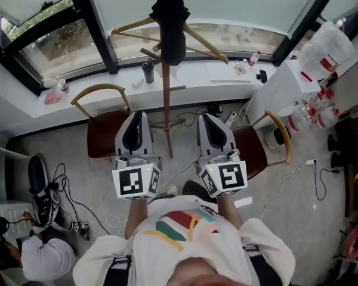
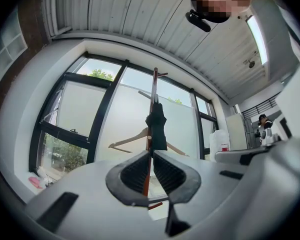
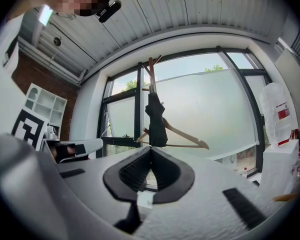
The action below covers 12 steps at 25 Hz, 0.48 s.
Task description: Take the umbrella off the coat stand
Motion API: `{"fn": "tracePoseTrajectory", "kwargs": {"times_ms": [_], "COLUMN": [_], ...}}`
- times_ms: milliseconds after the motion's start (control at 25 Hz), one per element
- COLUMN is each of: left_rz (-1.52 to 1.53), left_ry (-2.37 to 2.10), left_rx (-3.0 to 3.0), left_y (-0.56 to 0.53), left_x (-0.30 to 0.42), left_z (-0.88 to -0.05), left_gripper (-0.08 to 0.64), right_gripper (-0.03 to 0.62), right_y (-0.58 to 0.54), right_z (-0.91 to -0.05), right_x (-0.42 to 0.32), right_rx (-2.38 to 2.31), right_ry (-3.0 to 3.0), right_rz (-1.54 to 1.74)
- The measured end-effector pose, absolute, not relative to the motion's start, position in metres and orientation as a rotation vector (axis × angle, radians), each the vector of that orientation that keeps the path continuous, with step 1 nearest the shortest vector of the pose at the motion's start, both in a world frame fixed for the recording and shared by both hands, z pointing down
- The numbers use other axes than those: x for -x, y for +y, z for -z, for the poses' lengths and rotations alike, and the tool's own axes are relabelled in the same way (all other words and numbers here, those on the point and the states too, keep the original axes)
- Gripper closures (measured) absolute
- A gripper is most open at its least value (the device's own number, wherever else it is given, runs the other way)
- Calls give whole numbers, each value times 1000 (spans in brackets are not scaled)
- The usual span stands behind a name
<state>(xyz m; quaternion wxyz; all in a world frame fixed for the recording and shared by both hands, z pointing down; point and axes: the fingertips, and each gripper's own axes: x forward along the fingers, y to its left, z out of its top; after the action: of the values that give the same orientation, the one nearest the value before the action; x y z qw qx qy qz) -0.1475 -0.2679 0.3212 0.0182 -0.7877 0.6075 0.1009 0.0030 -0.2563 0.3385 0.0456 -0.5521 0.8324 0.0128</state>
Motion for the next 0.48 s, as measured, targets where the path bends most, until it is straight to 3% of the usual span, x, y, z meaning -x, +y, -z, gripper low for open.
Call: {"fn": "tracePoseTrajectory", "kwargs": {"times_ms": [480], "left_rz": [-334], "left_ry": [1880], "left_rx": [2421], "left_y": [-306], "left_x": [118], "left_z": [-317], "left_gripper": [551], "right_gripper": [592], "right_y": [-304], "right_z": [-328], "right_x": [-18], "right_rx": [1596], "right_ry": [2566], "right_rz": [-52]}}
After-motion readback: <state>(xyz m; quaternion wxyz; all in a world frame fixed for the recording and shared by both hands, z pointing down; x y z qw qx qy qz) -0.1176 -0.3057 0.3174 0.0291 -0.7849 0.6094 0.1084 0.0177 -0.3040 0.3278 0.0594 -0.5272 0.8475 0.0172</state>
